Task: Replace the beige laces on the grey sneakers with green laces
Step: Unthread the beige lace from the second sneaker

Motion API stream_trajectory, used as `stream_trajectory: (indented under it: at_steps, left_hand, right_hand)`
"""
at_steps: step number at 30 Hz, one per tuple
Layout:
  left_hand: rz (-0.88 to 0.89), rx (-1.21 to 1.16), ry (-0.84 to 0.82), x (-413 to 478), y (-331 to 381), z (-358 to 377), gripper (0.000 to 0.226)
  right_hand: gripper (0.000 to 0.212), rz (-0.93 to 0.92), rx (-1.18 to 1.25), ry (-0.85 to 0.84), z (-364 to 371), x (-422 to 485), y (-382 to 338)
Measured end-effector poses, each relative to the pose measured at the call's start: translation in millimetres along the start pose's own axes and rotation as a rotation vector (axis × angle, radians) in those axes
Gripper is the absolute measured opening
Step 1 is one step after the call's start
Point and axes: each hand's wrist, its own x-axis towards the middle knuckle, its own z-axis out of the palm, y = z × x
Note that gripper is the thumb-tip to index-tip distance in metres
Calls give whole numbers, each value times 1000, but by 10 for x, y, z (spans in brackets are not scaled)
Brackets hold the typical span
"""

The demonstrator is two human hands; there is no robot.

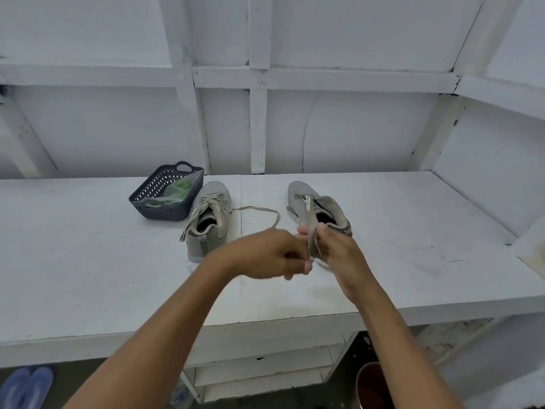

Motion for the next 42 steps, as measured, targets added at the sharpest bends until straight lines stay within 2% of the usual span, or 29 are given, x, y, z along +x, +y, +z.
stream_trajectory:
  at_steps: [2,4,7,9,11,14,17,19,21,24,28,30,32,35,38,40,42]
  left_hand:
    - [26,-106,83,-29,64,-178,12]
    - [42,-154,205,-27,51,-312,10]
    - [38,-155,379,55,-98,-356,10]
    - [9,-177,423,121,-178,-274,11]
    - [-24,-128,363,177,-206,-130,15]
    - [-46,-38,142,237,-163,72,19]
    - [-7,17,-13,226,-36,81,27]
    - [28,22,-17,202,51,-36,21]
    - [53,-27,44,166,113,-207,14]
    - [79,-73,209,140,105,-446,11]
    - [37,-177,416,223,-130,-456,12]
    - [-21,-173,434,271,-250,-317,14]
    - [-86,-128,358,302,-298,-138,15]
    - [-70,-34,151,305,-188,93,20]
    - [9,8,-27,246,43,108,21]
    - [39,17,12,206,139,-28,18]
    - [49,2,108,157,165,-200,16]
  right_hand:
    - [50,16,-77,-27,10,-55,-5]
    - [57,26,-44,-82,-4,-92,-28]
    - [59,31,154,-145,-71,-93,-89]
    - [60,56,351,-184,-128,-79,-150]
    - [61,57,530,-210,-167,-56,-214]
    - [62,6,689,-183,-216,28,-245]
    - [61,-13,474,-99,-238,116,-160]
    - [59,-11,167,-47,-236,128,-81]
    - [60,11,-19,-44,-207,97,-52]
    - [65,37,27,-94,-161,32,-100]
    - [46,85,441,-206,-193,29,-192]
    - [43,68,659,-183,-231,60,-210]
    - [50,13,706,-154,-261,94,-231]
    - [54,-24,647,-104,-276,132,-217]
    - [56,-21,376,-33,-261,138,-109]
    - [63,-17,191,-49,-218,93,-65]
    - [72,-11,133,-97,-191,51,-41]
